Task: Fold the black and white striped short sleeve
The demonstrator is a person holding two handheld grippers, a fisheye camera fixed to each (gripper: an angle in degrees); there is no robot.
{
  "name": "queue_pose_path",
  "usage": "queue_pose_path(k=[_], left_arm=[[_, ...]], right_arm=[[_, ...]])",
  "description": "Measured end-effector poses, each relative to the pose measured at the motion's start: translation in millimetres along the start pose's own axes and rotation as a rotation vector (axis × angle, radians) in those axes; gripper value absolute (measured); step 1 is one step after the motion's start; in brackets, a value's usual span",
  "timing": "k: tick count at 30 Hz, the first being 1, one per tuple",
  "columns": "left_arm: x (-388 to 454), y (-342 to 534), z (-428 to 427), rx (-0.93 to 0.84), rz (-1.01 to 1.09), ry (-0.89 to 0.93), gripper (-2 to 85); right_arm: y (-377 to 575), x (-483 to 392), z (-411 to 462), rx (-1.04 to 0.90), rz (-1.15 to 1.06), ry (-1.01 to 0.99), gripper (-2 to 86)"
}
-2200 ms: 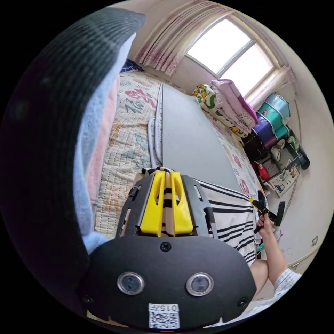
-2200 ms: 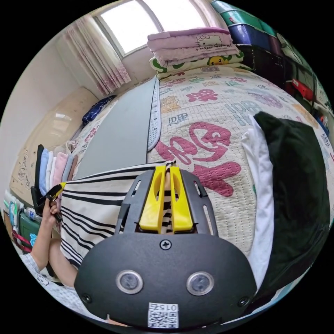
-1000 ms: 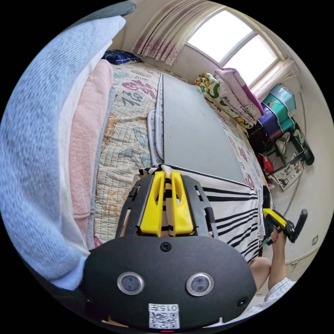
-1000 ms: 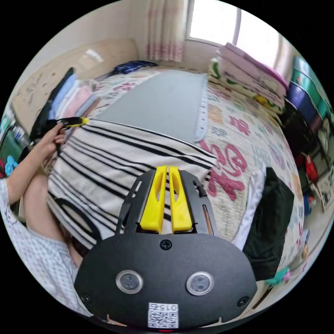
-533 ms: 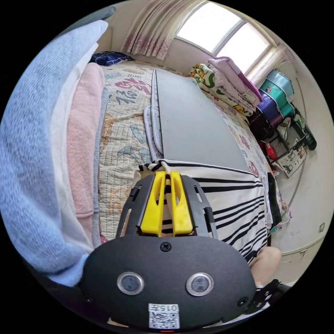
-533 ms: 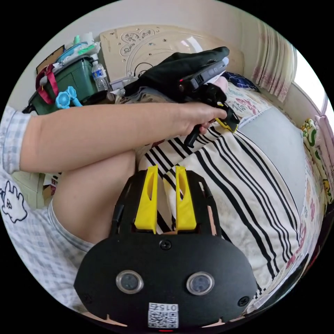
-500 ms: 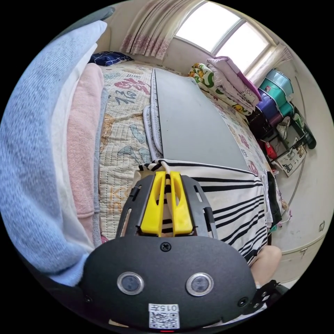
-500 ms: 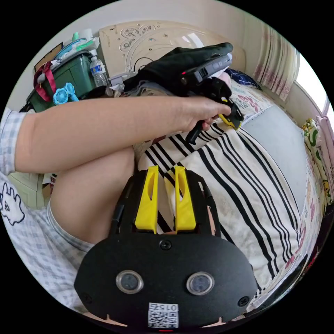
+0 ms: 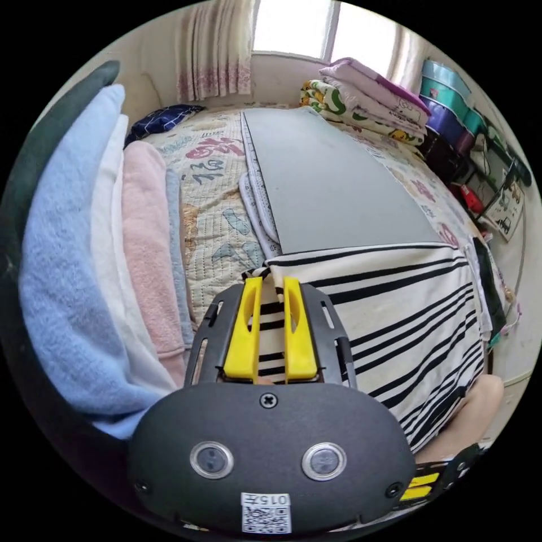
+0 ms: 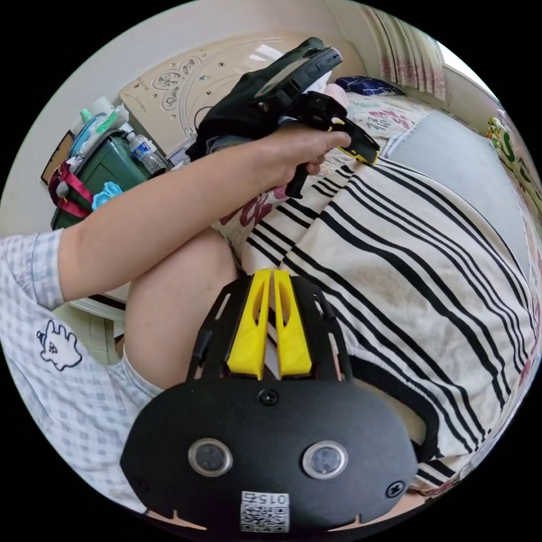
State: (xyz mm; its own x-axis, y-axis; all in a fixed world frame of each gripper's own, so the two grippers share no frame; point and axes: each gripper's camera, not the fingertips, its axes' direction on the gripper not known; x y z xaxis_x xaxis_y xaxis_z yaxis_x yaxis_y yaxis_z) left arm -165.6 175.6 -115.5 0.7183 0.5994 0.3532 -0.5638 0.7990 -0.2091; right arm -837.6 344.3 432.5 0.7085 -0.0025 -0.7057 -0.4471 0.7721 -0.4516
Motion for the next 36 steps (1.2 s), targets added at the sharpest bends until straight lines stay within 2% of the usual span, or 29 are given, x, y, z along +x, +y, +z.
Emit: queue_pose_path(k=[3,6,10,12,14,17,23,29,36], left_arm=[[24,-13,-42,0.045,0.076,0.000,4.9],[52,-2,-107,0.204,0.209,0.075,3.7],[97,37,-170,0.346,0.522,0.338,2.9],[120,43,-180,0.322,0.682,0.449,3.4],[151,39,-174,0.215,0.825,0.555,4.9],[189,31,-157,0.035,0.947,0.578,6.7],[229,-1,-153,-0.018,1.001,0.549,7.8],[253,-31,-147,-0.088,1.047,0.482,7.3],[259,-58,-165,-0.076,1.039,0.492,6.1]], right_arm=[[15,-1,-45,0.075,0.019,-0.019,3.2],[39,16,-99,0.145,0.139,0.140,4.3],[71,51,-169,0.256,0.408,0.415,6.2],[73,60,-186,0.269,0.475,0.467,6.9],[53,64,-198,0.271,0.462,0.468,7.7],[10,74,-199,0.219,0.510,0.472,9.2],[-52,97,-217,0.297,0.756,0.293,10.2],[-137,93,-250,0.312,0.758,0.183,5.5],[-208,63,-291,0.312,0.767,0.220,3.4]])
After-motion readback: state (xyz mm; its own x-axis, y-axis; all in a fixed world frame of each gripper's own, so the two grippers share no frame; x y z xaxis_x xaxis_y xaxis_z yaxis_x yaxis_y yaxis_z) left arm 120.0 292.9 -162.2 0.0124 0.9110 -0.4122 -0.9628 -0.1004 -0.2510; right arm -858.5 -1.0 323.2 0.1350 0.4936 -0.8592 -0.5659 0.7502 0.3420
